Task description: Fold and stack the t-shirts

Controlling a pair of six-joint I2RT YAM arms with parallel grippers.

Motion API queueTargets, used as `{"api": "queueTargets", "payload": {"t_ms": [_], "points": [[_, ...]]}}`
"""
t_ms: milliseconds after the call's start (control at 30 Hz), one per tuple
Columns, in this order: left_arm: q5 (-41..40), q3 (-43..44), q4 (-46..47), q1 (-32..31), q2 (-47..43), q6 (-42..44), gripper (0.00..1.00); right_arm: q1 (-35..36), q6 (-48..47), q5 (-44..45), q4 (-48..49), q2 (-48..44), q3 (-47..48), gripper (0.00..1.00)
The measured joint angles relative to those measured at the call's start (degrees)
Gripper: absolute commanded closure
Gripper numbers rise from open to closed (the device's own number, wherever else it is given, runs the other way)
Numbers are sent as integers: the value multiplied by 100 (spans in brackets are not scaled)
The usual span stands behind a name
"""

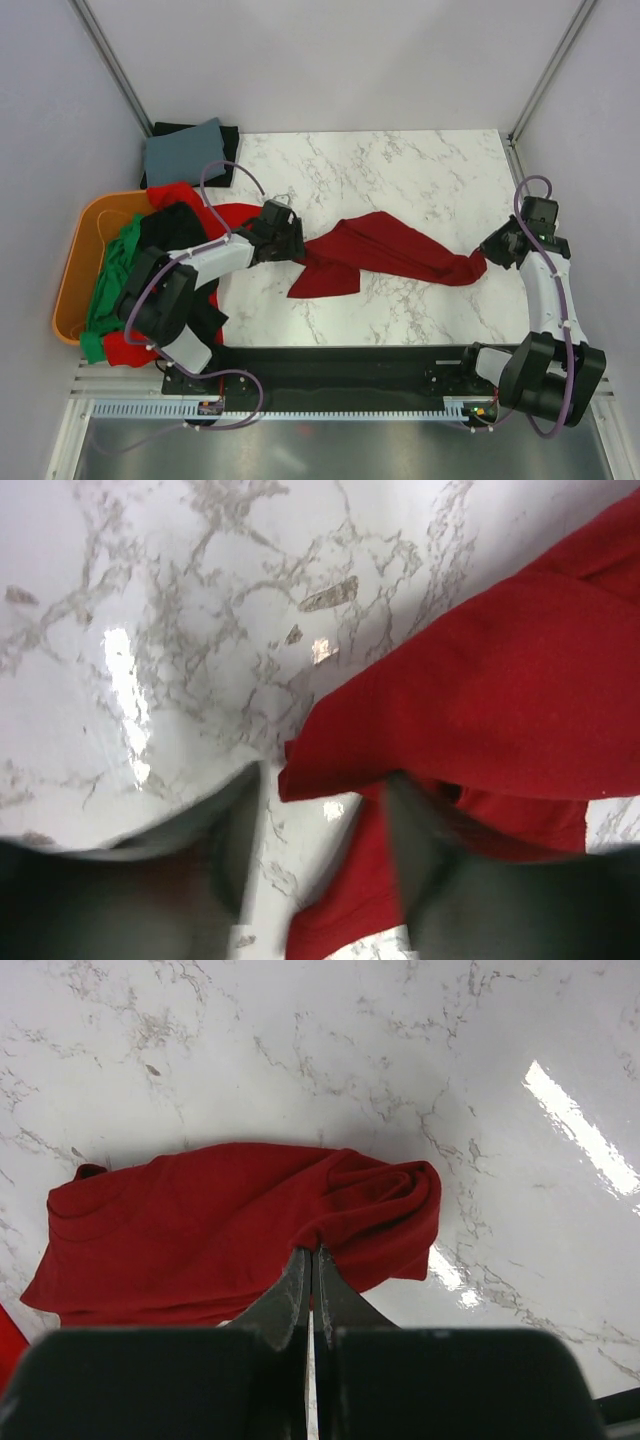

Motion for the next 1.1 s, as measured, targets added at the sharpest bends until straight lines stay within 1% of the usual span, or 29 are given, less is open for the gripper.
{"api": "queueTargets", "payload": {"t_ms": [100,133,200,233,367,433,500,600,667,800,867,933,1000,1033,1100], "points": [[240,63,201,127,122,37,71,9,-26,-7,76,109,0,100],[286,109,251,149,160,55,85,9,-33,-11,96,153,0,100],[468,330,308,203,295,92,96,22,-50,-26,125,284,13,100],[575,457,339,229,363,105,98,28,-57,-33,122,387,48,100],[1034,1130,299,323,625,120,98,28,-72,-120,92,833,387,100],[1167,1554,114,348,616,122,98,28,-66,-238,0,1095,791,100],[1185,2164,-101,352,588,122,98,28,-50,-374,-120,1342,1327,100],[1165,3252,-579,354,413,127,98,31,-26,-647,-361,1794,2533,100],[1141,4085,-852,361,354,151,98,28,-20,-883,-551,2153,3630,100],[1126,6120,-1401,415,358,289,98,-66,35,-1425,-702,2719,5877,100],[1126,6990,-1519,492,317,378,98,-208,68,-1725,-651,2769,6795,100],[1119,7265,-1539,573,52,466,98,-339,59,-1893,-579,2608,7176,100],[1078,7171,-1650,640,-369,544,98,-439,22,-1926,-584,2223,7134,100],[1043,6948,-1606,656,-638,579,98,-472,4,-1904,-518,1971,6926,100],[999,6175,-1539,658,-1379,632,98,-485,-33,-1812,-553,1412,6343,100]]}}
